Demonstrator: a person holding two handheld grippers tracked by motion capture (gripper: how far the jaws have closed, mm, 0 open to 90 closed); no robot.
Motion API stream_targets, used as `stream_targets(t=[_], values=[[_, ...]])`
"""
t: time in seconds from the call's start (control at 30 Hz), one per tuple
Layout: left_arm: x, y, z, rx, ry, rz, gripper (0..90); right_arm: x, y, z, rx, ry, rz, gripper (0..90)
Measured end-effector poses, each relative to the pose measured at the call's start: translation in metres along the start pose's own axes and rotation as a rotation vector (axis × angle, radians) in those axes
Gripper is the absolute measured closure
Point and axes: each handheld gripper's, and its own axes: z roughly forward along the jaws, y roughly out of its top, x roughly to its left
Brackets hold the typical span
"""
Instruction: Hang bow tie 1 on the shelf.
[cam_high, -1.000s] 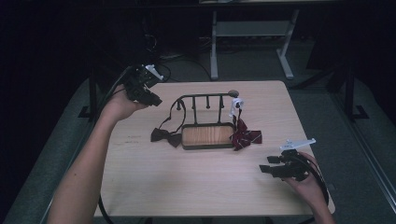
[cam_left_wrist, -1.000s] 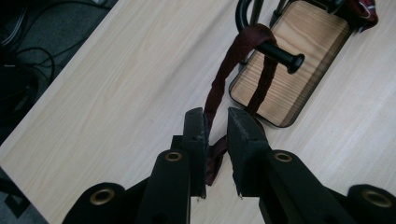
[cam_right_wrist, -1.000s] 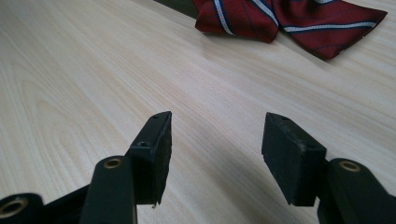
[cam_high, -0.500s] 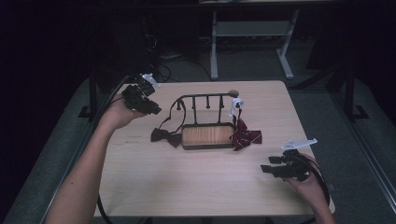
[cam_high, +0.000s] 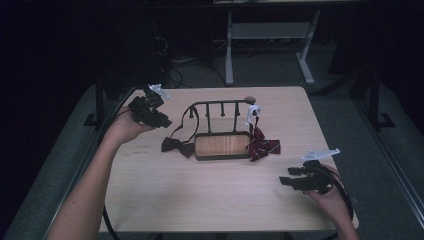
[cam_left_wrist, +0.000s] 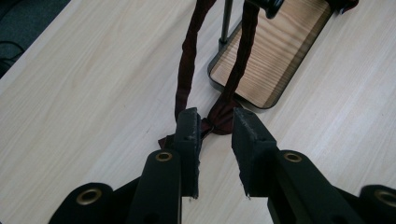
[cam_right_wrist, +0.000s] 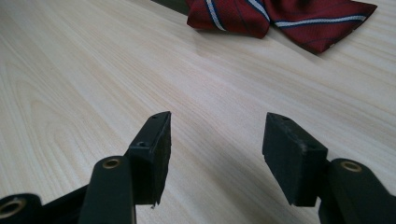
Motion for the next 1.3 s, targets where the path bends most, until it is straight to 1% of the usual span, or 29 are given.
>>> stream_targets(t=[0.4, 0.57, 0.97, 1.13, 1.23, 1.3], values=[[-0.005, -0.008, 0.003, -0.002, -0.007, 0.006, 69.8, 0.000, 0.000, 0.000, 0.000, 0.000, 0.000, 42.0], [-0.007, -0.012, 0.004, -0.006, -0.009, 0.000, 69.0, 0.000, 0.000, 0.000, -0.002, 0.001, -0.001, 42.0], [-0.012, -0.023, 0.011, -0.006, -0.020, 0.002, 66.3, -0.001, 0.000, 0.000, -0.003, -0.003, -0.005, 41.8], [-0.014, -0.029, 0.015, -0.007, -0.026, -0.008, 65.3, -0.001, 0.000, 0.000, -0.002, -0.002, -0.005, 41.7], [-0.015, -0.031, 0.017, -0.005, -0.029, -0.006, 64.3, -0.001, 0.000, 0.000, 0.000, -0.002, 0.000, 41.7], [-0.015, -0.033, 0.017, -0.007, -0.032, -0.011, 62.9, -0.001, 0.000, 0.000, -0.002, -0.004, -0.007, 41.7]])
